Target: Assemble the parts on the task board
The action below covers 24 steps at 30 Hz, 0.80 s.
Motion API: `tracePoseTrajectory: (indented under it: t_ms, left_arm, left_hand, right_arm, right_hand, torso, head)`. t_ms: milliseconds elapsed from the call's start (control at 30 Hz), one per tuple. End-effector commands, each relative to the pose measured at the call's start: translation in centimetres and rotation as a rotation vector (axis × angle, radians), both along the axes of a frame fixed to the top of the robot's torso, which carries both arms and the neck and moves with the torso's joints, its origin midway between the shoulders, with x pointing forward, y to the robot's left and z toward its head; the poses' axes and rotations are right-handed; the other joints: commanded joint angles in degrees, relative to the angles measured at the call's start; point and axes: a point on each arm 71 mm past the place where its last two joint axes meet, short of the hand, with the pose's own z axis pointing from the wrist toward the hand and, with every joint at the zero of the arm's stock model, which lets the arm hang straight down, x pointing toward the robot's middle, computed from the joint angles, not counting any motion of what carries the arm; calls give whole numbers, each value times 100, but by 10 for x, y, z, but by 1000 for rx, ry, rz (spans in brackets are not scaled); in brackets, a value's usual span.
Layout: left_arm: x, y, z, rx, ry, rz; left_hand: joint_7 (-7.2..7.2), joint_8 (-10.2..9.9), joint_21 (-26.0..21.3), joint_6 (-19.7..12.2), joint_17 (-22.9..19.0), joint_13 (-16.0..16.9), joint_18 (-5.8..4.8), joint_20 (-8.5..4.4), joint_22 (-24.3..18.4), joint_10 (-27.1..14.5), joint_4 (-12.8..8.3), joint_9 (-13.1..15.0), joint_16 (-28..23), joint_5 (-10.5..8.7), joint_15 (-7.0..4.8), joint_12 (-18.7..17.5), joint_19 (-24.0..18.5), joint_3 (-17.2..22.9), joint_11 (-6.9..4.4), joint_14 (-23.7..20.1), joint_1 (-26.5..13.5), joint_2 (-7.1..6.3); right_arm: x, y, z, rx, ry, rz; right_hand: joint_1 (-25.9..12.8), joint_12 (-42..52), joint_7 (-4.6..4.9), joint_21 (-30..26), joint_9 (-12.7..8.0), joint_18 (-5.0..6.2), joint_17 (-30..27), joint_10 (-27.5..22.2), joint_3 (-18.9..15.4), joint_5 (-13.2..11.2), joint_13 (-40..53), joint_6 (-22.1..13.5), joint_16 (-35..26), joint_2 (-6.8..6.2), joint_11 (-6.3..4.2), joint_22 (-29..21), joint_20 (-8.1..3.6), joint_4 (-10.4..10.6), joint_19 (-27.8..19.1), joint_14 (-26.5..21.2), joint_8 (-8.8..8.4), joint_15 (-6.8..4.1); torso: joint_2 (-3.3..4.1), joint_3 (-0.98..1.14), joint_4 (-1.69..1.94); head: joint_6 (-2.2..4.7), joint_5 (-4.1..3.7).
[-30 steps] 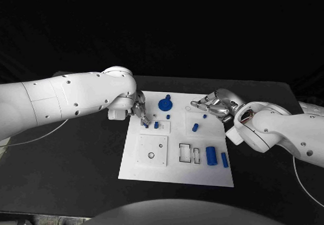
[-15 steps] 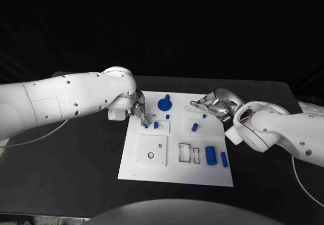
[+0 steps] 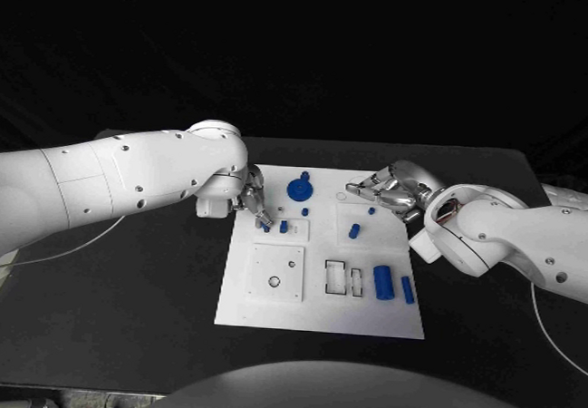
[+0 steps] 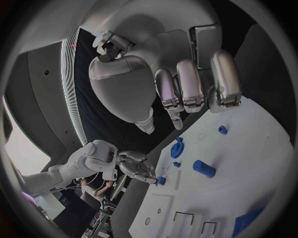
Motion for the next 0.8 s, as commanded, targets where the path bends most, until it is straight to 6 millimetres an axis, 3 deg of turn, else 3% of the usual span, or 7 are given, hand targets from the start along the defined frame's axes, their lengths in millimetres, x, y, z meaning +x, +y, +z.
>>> tracePoseTrajectory:
  t_ms: [33,233,400,667,800]
  left_arm:
    - [-2,-1,-1,12,26,-14]
    - [-3,-1,-2,21,32,-16]
    - [-3,-2,-3,28,37,-20]
    - [-3,-3,-3,34,31,-26]
    - [-2,-3,-3,42,24,-26]
  left_hand:
    - [48,-158,14,-22,1510,1506,-84,43,1509,604,21,-167,15,-41,54,14,593,-74,50,602,-166,-69]
    - [62,-219,14,24,1510,1506,-84,63,1509,604,21,-263,15,-63,70,14,593,-125,64,602,-230,-131]
    - [77,-308,14,107,1510,1506,-84,93,1509,604,25,-415,15,-241,90,14,593,-271,80,602,-434,-176]
    - [76,-318,14,122,1510,1506,-84,96,1509,604,19,-437,15,-266,92,14,593,-296,81,602,-452,-186]
    - [79,-318,14,202,1510,1506,-84,106,1509,604,28,-483,15,-312,99,14,593,-452,86,602,-652,-242]
  right_arm:
    - [0,1,0,-4,-4,10]
    - [-1,1,0,-4,-4,11]
    - [-1,1,0,-4,-3,11]
    - [-1,1,0,-5,-1,11]
    - [-1,0,0,-5,-1,9]
  right_hand:
    - [17,-28,-1,26,8,-81,1505,601,-34,30,1503,-44,23,60,43,1508,33,13,590,587,33,35]
    - [17,-28,-1,26,8,-81,1505,601,-34,30,1503,-44,23,60,43,1508,33,13,590,587,33,35]
    - [18,-28,0,26,8,-81,1505,601,-45,30,1503,-48,23,65,44,1508,35,16,590,587,35,36]
    - [18,-28,0,26,8,-81,1505,601,-46,29,1503,-48,23,66,44,1508,35,17,590,587,36,37]
    - [18,-28,0,26,8,-81,1505,601,-46,29,1503,-48,23,66,44,1508,35,17,590,587,36,37]
  torso:
    - [-2,0,-6]
    - [0,2,-2]
    - [0,2,-3]
    - [1,-1,-4]
    - [-2,1,-6]
  head:
    - [0,5]
    - [0,5]
    - [0,5]
    - [0,-3]
    - [0,6]
